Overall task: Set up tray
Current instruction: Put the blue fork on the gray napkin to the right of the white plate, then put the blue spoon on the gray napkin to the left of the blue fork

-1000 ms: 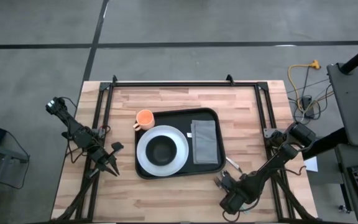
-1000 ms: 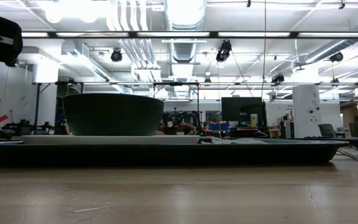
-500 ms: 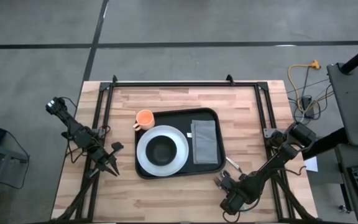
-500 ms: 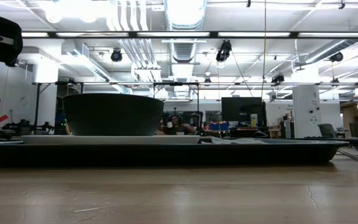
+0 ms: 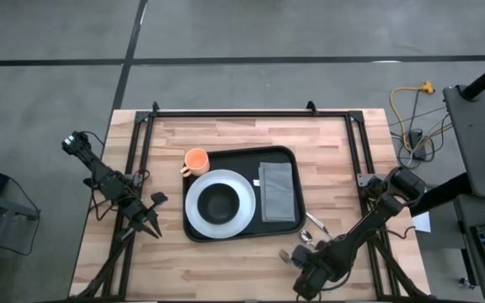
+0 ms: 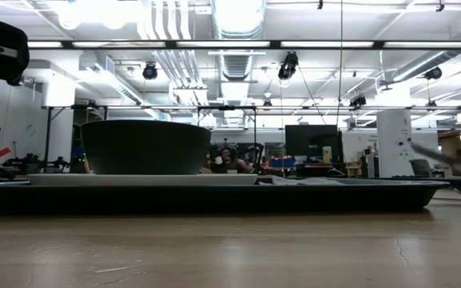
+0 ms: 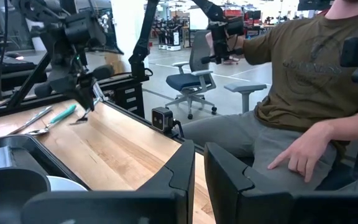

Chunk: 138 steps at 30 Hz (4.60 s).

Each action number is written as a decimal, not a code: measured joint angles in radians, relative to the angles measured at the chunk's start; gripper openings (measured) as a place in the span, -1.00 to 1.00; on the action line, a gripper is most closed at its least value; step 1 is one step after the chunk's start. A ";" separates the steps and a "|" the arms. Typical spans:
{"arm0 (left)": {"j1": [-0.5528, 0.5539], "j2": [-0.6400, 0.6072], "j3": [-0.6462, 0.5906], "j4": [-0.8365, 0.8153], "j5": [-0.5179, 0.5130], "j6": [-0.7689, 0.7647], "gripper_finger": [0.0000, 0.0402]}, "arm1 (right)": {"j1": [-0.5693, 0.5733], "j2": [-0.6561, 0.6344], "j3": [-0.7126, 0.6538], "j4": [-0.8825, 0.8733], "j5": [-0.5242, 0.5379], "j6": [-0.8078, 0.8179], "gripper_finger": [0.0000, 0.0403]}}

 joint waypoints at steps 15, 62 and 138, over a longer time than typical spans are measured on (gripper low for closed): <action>0.000 0.000 0.000 0.000 0.000 0.000 -0.91 | -0.190 -0.005 0.146 -0.264 0.000 -0.027 -0.93; 0.000 0.000 0.000 0.000 0.000 0.000 -0.91 | -0.729 -0.006 0.064 -0.176 0.103 0.117 -0.94; 0.000 0.000 0.000 0.000 0.000 0.000 -0.91 | -0.666 -0.011 0.134 -0.186 0.136 -0.339 -0.45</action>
